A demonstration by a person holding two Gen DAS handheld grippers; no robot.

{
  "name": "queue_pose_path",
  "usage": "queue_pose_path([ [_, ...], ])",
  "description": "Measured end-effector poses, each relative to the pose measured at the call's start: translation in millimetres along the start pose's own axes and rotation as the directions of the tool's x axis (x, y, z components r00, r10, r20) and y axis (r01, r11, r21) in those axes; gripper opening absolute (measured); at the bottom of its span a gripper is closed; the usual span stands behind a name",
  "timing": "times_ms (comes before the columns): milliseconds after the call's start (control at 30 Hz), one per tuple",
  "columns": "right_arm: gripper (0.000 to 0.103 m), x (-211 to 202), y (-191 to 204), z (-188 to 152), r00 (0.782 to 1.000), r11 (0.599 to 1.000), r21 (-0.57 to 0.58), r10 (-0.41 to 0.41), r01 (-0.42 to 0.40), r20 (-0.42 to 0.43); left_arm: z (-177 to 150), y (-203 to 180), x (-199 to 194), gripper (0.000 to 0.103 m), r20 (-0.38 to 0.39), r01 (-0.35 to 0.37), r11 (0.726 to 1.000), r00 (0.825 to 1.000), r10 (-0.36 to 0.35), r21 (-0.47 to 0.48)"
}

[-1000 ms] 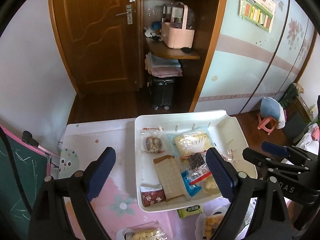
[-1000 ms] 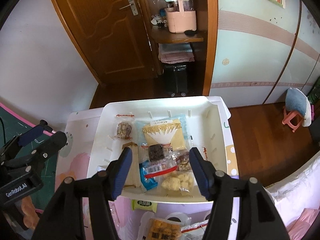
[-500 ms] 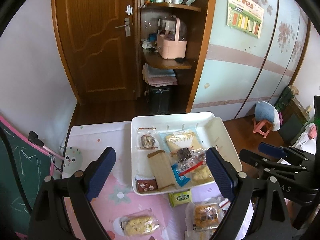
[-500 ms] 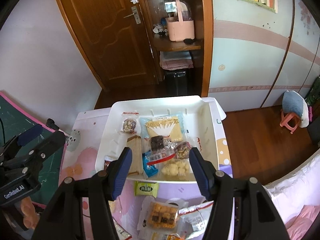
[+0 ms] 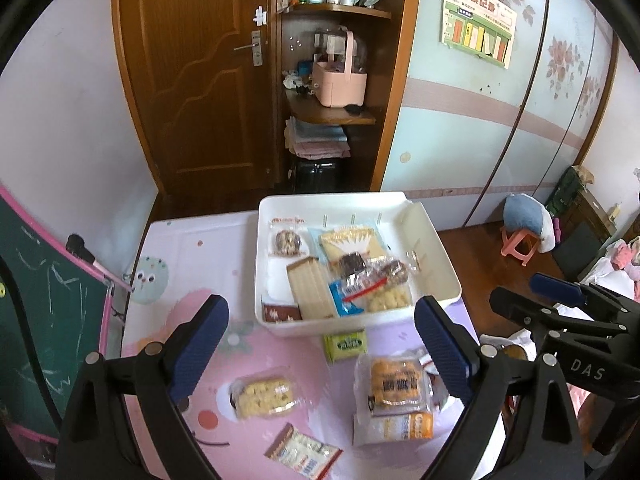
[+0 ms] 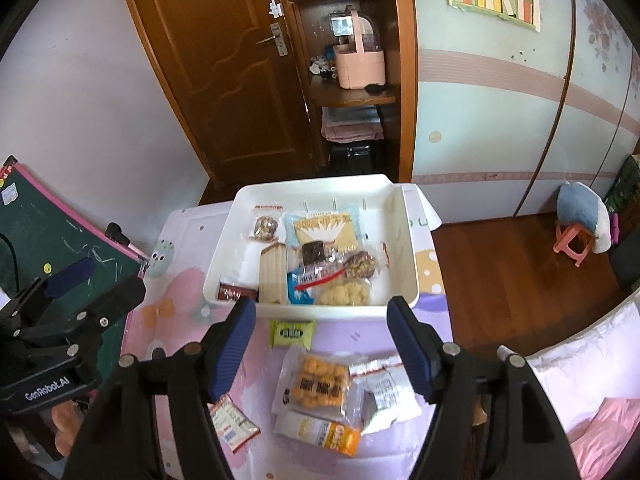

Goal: Organize snacks
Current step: 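Withdraw both tools from the tray, then grasp the red-and-white Lipo bag with the left tool while the right tool grasps the puffed snack bag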

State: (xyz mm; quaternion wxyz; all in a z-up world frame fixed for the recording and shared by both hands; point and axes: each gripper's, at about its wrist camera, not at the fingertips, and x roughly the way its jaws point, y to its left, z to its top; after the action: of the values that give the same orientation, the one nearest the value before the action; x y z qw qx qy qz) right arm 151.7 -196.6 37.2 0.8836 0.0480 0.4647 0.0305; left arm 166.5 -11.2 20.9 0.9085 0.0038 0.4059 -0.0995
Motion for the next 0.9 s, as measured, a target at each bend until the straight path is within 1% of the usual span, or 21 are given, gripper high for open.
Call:
queue_pose_path([
  [233, 0.079, -2, -8, -26, 0.999, 0.999, 0.008, 0.036, -0.036, -0.011, -32, -6, -4, 0.094, -0.025, -0.024, 1.000, 0.999, 0.024, 0.000],
  [467, 0.079, 15, -12, -48, 0.997, 0.998, 0.013, 0.055, -0.055, -0.056, -62, -6, 9, 0.094, -0.073, -0.055, 0.998, 0.996, 0.055, 0.007],
  [567, 0.080, 27, -14, -57, 0.995, 0.998, 0.013, 0.059, -0.058, -0.082, -73, -1, 20, 0.094, -0.101, -0.063, 0.998, 0.993, 0.063, -0.002],
  [700, 0.083, 48, -14, -70, 0.989, 0.997, 0.017, 0.070, -0.069, -0.127, -95, 6, 40, 0.094, -0.161, -0.068, 0.997, 0.985, 0.065, -0.018],
  [767, 0.086, 61, -13, -78, 0.985, 0.997, 0.025, 0.081, -0.078, -0.155, -106, 8, 48, 0.094, -0.185, -0.062, 0.998, 0.981, 0.057, -0.023],
  [900, 0.087, 85, -8, -92, 0.974, 0.994, 0.049, 0.106, -0.098, -0.203, -134, 14, 67, 0.094, -0.236, -0.038, 0.999, 0.971, 0.032, -0.023],
])
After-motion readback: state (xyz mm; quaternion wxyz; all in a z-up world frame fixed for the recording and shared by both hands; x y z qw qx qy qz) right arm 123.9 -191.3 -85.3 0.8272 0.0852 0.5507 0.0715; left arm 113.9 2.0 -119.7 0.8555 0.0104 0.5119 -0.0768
